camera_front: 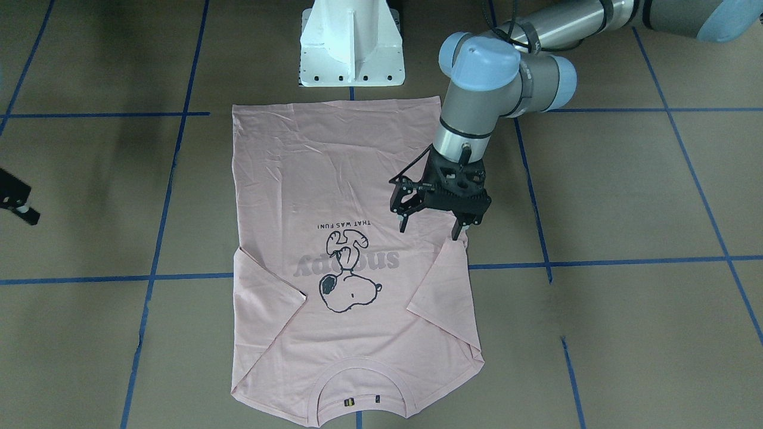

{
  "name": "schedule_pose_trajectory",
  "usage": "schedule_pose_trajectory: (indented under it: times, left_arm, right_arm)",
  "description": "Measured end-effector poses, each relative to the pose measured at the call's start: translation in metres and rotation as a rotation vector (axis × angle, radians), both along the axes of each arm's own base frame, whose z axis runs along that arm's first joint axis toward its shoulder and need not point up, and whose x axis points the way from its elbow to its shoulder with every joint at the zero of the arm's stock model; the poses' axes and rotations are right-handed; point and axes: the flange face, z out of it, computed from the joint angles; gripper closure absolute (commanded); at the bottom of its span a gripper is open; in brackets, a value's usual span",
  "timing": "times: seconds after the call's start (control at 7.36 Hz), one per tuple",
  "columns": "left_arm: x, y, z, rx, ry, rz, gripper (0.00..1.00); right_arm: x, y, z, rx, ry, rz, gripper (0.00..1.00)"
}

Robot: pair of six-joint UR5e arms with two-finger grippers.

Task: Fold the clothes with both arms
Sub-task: 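Lower the left gripper to a hem corner while the right reaches the other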

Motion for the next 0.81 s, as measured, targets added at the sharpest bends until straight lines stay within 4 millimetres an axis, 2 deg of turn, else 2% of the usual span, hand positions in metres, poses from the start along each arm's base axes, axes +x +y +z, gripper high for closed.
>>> schedule_pose_trajectory:
  times: [0.27,0.41,0.68,0.81]
  left_arm:
    - [-0.017,0.08,-0.001,0.032,0.064,0.077,0.0]
    - [-0.018,0.116,0.002,0.006,0.094,0.093,0.0]
    - [-0.003,0.183,0.019,-0.084,0.121,0.06,0.0]
    - [0.004,0.207,0.031,-0.126,0.118,0.059,0.01]
  right_arm:
    - [-0.052,0.095,-0.039,-0.06,-0.018,0.023,0.0]
    - [-0.078,0.131,-0.05,-0.085,-0.014,0.027,0.0]
    - [-0.135,0.201,-0.059,-0.128,0.015,0.059,0.0]
    - [-0.164,0.233,-0.059,-0.134,0.034,0.081,0.0]
